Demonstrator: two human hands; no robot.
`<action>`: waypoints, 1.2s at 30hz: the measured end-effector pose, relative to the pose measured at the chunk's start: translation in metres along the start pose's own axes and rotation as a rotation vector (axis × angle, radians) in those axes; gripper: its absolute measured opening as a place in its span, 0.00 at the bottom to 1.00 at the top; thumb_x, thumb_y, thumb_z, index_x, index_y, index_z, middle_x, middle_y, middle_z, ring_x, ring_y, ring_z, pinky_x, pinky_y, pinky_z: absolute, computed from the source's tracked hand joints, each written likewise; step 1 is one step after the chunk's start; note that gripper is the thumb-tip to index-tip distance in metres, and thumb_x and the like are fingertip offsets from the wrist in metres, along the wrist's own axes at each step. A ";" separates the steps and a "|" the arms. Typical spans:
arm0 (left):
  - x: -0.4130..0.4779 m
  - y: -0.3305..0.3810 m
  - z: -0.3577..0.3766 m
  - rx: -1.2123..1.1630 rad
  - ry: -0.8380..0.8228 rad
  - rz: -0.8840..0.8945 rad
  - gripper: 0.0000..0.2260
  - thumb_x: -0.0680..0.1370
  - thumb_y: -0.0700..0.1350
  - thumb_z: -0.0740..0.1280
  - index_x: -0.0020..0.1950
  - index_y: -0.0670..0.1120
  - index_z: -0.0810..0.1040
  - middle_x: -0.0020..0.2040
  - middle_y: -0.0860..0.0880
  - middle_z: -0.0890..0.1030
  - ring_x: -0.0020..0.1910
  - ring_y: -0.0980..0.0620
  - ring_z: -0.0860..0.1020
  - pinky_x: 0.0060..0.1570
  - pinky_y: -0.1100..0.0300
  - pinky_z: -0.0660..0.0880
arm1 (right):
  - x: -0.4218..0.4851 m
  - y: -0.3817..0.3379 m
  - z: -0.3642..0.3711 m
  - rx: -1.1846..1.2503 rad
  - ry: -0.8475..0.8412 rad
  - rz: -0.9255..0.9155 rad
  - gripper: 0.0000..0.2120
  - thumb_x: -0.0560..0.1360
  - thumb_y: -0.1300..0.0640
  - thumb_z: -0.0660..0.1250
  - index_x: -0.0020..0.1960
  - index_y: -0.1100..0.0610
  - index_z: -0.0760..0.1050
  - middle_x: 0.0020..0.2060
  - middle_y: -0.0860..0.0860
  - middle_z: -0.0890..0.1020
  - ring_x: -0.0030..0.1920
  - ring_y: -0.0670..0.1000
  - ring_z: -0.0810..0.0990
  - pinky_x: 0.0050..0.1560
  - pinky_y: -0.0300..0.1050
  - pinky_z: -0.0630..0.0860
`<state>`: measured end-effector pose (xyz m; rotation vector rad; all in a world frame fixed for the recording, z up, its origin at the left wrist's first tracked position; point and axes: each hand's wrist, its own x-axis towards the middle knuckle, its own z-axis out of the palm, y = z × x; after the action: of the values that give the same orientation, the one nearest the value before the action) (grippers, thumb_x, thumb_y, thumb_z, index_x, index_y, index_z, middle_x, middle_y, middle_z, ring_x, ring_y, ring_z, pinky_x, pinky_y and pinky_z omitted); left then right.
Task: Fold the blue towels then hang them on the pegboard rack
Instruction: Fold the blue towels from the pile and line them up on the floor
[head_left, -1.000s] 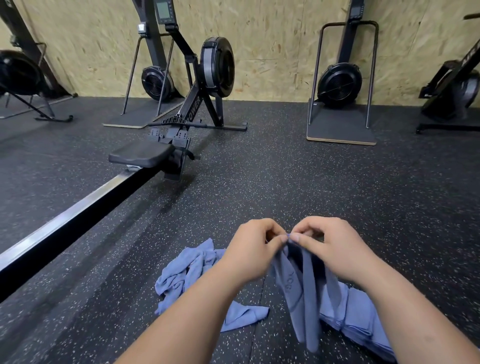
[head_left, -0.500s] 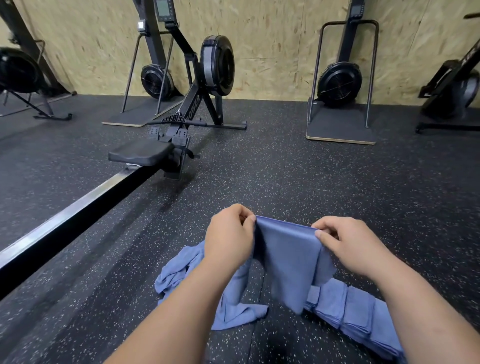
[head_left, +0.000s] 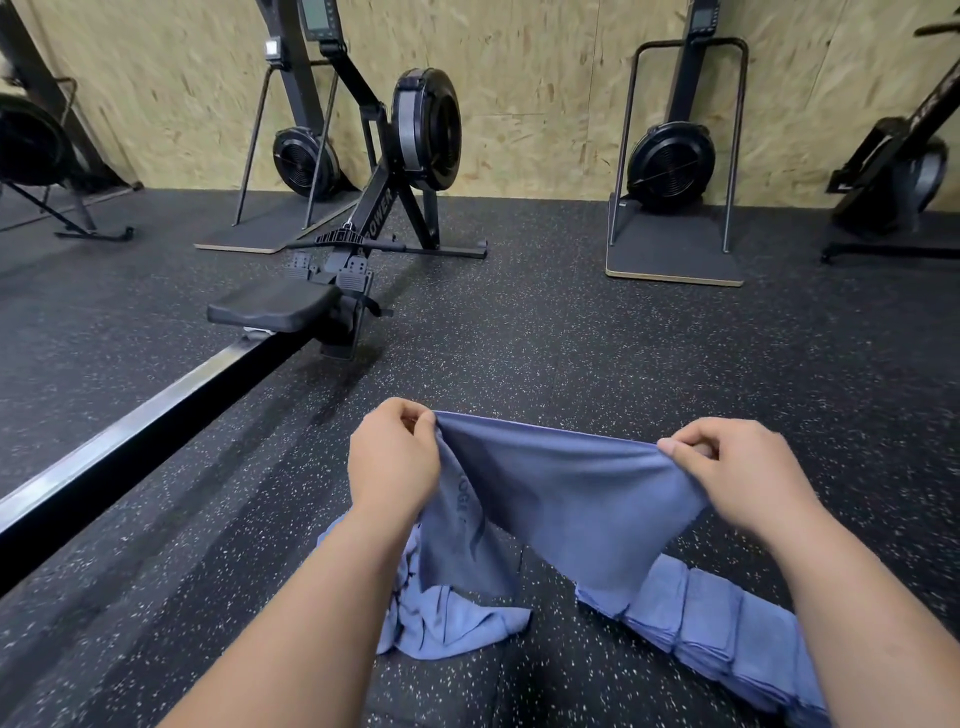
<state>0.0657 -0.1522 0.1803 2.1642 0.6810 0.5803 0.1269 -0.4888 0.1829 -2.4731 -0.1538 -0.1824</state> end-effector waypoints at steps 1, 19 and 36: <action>0.001 -0.001 0.001 0.002 0.007 -0.008 0.06 0.83 0.48 0.68 0.46 0.52 0.82 0.42 0.56 0.83 0.47 0.49 0.81 0.48 0.55 0.72 | 0.001 0.001 0.001 0.016 0.007 0.015 0.09 0.78 0.47 0.76 0.39 0.46 0.83 0.28 0.44 0.81 0.35 0.47 0.79 0.35 0.43 0.69; -0.021 0.016 0.020 -0.352 -0.438 0.227 0.06 0.79 0.41 0.76 0.51 0.52 0.84 0.41 0.51 0.87 0.44 0.46 0.86 0.52 0.48 0.83 | -0.016 -0.055 0.026 0.771 -0.418 -0.070 0.24 0.76 0.78 0.66 0.58 0.54 0.87 0.52 0.53 0.89 0.54 0.51 0.86 0.60 0.49 0.81; -0.043 0.033 0.025 -0.384 -0.556 0.328 0.06 0.79 0.42 0.75 0.51 0.52 0.89 0.46 0.56 0.88 0.47 0.53 0.85 0.55 0.49 0.82 | -0.016 -0.055 0.035 0.277 -0.227 -0.268 0.04 0.77 0.53 0.76 0.46 0.43 0.85 0.42 0.39 0.86 0.46 0.41 0.84 0.53 0.45 0.79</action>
<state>0.0570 -0.2110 0.1833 1.9435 -0.0838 0.2215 0.1062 -0.4252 0.1853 -2.1839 -0.5703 0.0087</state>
